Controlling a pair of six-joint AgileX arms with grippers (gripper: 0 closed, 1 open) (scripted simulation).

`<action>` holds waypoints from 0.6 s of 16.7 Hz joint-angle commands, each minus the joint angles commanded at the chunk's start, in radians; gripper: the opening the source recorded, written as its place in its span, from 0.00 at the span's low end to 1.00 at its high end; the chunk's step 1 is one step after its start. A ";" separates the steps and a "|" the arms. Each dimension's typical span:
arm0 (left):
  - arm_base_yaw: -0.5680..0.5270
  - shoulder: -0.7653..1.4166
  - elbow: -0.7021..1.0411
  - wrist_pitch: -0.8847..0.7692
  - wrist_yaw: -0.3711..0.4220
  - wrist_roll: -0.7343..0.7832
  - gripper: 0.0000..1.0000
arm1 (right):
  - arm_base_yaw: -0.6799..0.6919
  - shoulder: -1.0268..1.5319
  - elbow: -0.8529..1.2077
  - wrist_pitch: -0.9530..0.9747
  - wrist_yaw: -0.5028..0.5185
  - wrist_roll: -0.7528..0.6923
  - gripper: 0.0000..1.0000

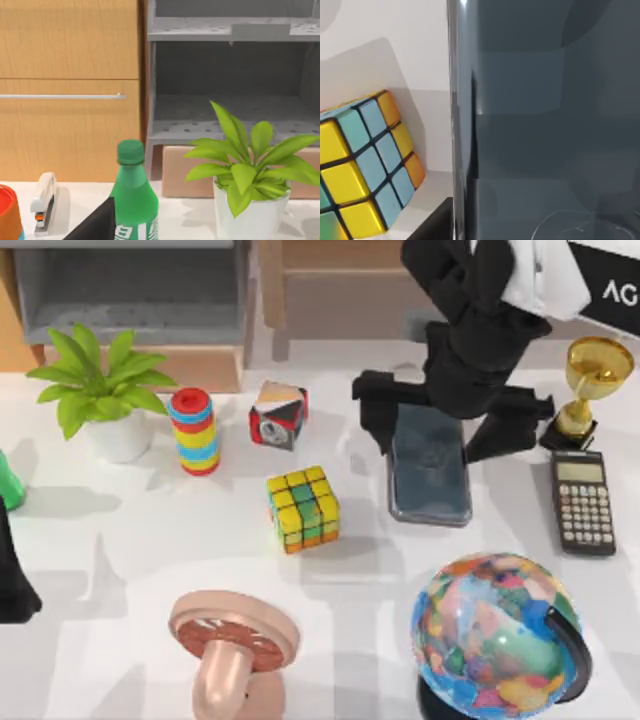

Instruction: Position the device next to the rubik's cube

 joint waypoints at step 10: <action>0.000 0.000 0.000 0.000 0.000 0.000 1.00 | 0.006 0.111 -0.111 0.068 0.098 -0.011 0.00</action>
